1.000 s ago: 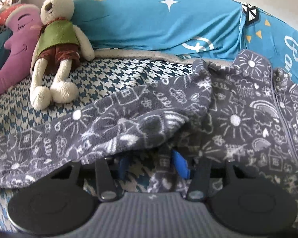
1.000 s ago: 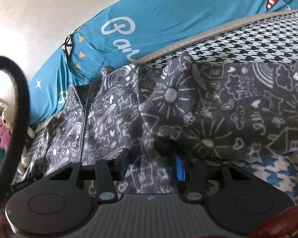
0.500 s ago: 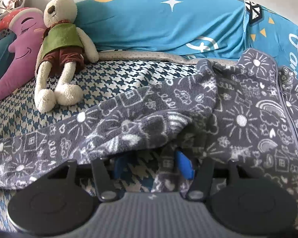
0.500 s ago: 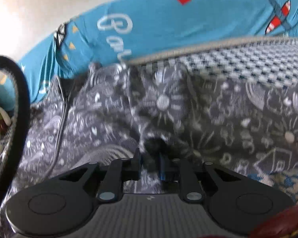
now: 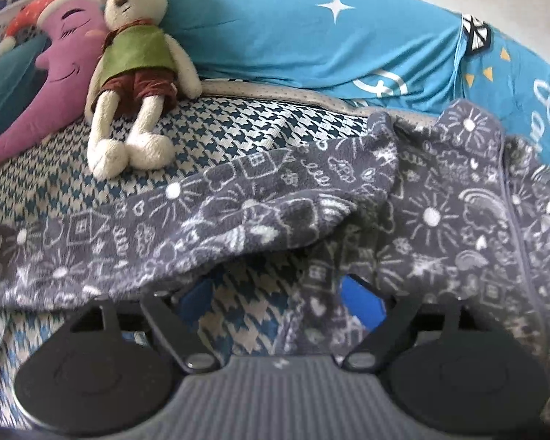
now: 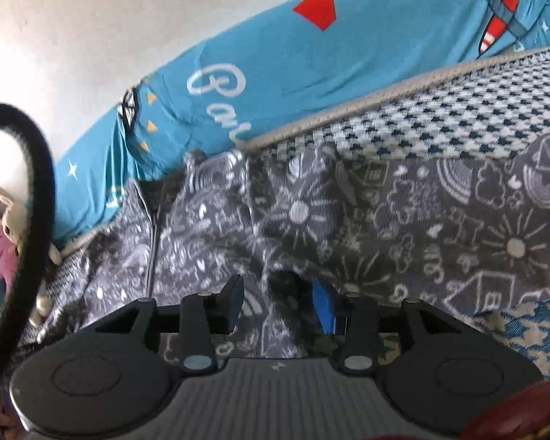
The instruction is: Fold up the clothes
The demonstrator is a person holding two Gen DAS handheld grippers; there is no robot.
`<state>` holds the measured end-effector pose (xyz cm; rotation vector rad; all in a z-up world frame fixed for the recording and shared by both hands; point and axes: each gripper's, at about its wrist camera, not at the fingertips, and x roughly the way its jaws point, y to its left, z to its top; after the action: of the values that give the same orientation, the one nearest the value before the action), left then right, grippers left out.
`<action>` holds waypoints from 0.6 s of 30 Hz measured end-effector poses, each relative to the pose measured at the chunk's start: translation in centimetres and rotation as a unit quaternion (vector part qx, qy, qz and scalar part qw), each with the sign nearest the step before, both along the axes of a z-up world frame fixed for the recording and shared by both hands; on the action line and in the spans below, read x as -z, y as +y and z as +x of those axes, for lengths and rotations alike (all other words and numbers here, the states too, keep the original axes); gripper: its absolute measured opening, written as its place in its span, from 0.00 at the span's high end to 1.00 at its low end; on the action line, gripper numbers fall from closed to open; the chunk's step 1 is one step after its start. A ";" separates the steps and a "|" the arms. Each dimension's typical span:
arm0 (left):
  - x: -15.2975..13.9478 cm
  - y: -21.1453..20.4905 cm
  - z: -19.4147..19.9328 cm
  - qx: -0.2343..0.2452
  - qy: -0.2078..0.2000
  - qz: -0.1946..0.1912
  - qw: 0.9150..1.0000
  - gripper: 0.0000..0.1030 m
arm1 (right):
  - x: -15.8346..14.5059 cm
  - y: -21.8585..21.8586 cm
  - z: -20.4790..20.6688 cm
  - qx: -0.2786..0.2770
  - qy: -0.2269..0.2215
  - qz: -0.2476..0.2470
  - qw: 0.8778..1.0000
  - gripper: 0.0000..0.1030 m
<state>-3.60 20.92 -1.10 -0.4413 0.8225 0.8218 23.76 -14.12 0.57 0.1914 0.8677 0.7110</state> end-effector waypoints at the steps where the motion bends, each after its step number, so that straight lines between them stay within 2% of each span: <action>1: -0.3 -0.2 -0.1 -0.002 -0.003 0.002 1.000 0.21 | -0.2 -0.1 0.0 0.002 -0.003 0.006 1.000 0.60; 9: -1.9 -3.0 1.1 0.040 -0.025 0.041 0.998 0.20 | -0.2 0.1 1.0 0.011 -0.016 0.021 1.000 0.60; 14: -1.7 -4.2 2.5 0.059 -0.027 0.031 0.997 0.19 | 0.0 -0.1 2.6 0.035 -0.032 0.024 0.999 0.58; 18: -1.4 -5.1 3.5 0.074 -0.029 0.021 0.997 0.19 | 0.4 -0.1 3.9 0.056 -0.033 0.034 0.997 0.51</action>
<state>-0.05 15.79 0.30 -0.3605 0.7730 0.6855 27.69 -14.26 0.15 0.2731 0.7647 0.6392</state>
